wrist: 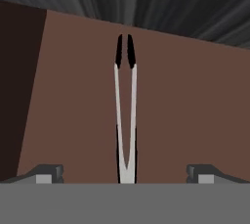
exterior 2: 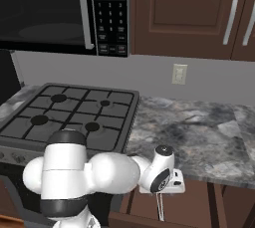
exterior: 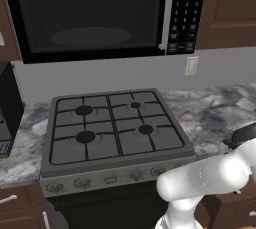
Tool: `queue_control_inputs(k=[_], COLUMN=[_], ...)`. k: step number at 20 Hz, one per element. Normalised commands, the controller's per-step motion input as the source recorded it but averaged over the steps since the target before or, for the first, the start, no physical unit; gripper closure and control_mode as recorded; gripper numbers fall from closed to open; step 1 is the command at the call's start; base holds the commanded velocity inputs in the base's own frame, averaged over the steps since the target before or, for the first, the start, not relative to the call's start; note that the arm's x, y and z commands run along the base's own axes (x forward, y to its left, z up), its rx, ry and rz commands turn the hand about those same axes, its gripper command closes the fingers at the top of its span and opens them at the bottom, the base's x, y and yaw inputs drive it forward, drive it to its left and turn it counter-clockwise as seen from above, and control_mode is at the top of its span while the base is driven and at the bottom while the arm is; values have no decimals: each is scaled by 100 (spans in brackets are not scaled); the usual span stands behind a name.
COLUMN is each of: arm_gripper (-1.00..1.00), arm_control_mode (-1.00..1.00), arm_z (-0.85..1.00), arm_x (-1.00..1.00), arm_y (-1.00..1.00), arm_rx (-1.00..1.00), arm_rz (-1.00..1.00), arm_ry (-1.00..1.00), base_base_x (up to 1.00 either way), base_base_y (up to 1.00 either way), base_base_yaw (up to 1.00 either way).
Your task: Take the tongs from the drawer on the right and place them on the dining counter next to the tray containing the hot dog.
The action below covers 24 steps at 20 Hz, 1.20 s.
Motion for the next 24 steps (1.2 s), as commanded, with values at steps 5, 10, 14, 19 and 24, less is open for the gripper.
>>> queue_control_inputs(k=[5, 10, 14, 19, 24], arm_gripper=[-100, -100, -100, -100, -100], arm_control_mode=[-100, -100, -100, -100, -100], arm_z=[-29, -26, -6, 0, -7], arm_x=[0, 0, 0, 0, 1], arm_y=[0, 0, 0, 0, 0], arm_rx=[0, 0, 0, 0, 0], arm_rz=[0, 0, 0, 0, 0], arm_ry=[-5, -7, -1, 0, 0], base_base_x=[0, 0, 0, 0, 0], base_base_y=[0, 0, 0, 0, 0], base_base_yaw=[0, 0, 0, 0, 0])
